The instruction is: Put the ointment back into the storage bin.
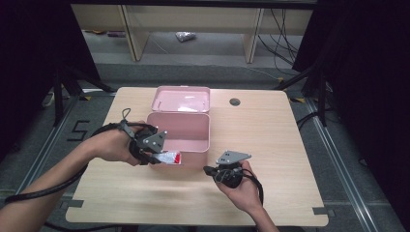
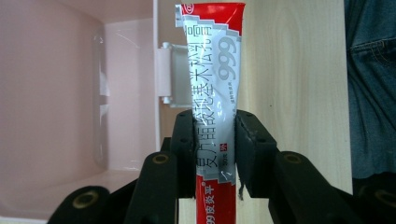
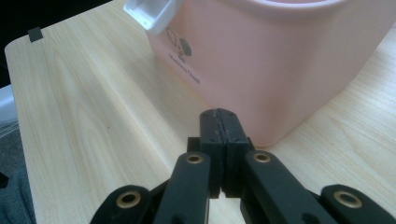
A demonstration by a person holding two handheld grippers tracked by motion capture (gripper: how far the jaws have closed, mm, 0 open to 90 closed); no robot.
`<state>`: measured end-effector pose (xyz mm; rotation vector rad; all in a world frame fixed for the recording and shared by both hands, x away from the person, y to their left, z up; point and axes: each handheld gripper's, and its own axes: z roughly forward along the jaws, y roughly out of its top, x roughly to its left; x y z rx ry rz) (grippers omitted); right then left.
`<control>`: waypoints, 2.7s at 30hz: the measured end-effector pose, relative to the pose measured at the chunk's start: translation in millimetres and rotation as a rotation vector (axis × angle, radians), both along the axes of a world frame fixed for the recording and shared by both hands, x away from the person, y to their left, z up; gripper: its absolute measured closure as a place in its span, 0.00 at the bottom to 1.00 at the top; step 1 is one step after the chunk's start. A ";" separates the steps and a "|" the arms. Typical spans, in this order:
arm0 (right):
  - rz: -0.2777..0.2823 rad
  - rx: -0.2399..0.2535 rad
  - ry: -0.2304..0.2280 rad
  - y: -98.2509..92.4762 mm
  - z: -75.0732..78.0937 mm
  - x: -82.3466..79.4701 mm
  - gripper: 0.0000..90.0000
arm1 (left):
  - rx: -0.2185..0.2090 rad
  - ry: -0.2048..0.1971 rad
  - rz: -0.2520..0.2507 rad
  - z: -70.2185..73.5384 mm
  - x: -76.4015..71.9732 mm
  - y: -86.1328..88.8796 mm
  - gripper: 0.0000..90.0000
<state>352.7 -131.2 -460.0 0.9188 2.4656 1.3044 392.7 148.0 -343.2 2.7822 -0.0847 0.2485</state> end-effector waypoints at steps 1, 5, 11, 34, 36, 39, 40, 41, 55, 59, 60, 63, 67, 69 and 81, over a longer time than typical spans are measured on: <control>0.000 0.000 0.000 0.0 -0.1 0.0 1.00 | -0.002 -0.001 0.003 0.1 0.6 0.2 0.78; -0.001 0.000 0.002 0.2 -0.1 0.1 1.00 | 0.000 0.000 0.007 1.6 3.5 0.4 0.78; -0.001 0.001 0.000 0.1 -0.2 0.3 1.00 | 0.014 -0.010 0.003 5.4 7.4 0.2 0.78; -0.003 0.000 0.007 -0.1 -0.4 0.0 1.00 | 0.031 -0.040 0.001 10.5 22.7 -4.5 0.78; -0.003 0.002 0.009 -0.1 -0.3 0.0 1.00 | 0.039 -0.039 -0.005 10.3 23.8 -5.7 0.78; -0.004 0.002 0.008 -0.2 -0.5 0.1 1.00 | 0.032 -0.034 -0.002 9.8 24.6 -7.8 0.78; -0.005 0.005 0.020 0.0 0.0 -0.5 1.00 | 0.034 -0.037 -0.008 10.3 25.5 -8.5 0.78; -0.011 0.009 0.033 0.6 0.0 -1.6 1.00 | 0.030 -0.037 -0.008 10.3 26.0 -9.2 0.78; 0.007 -0.006 -0.007 0.2 -1.8 0.7 1.00 | 0.040 -0.038 -0.005 8.3 40.8 -12.3 0.78; 0.011 0.005 0.000 0.9 -2.6 0.7 1.00 | 0.041 -0.038 -0.011 7.1 45.0 -14.0 0.78; 0.006 0.000 -0.001 0.6 -2.3 0.4 1.00 | 0.048 -0.041 -0.015 7.2 45.7 -14.5 0.78; 0.006 0.000 -0.001 0.6 -2.5 0.5 1.00 | 0.045 -0.031 -0.005 5.6 47.4 -16.5 0.78; 0.009 -0.002 0.002 0.4 -2.6 0.5 1.00 | 0.053 -0.027 -0.006 4.3 51.1 -19.1 0.78; 0.010 -0.002 0.002 0.2 -2.5 0.5 1.00 | 0.058 -0.031 -0.011 3.3 53.5 -20.2 0.78; 0.003 -0.002 0.011 -0.1 -2.8 -0.3 1.00 | 0.068 -0.012 0.000 -2.9 63.2 -26.1 0.78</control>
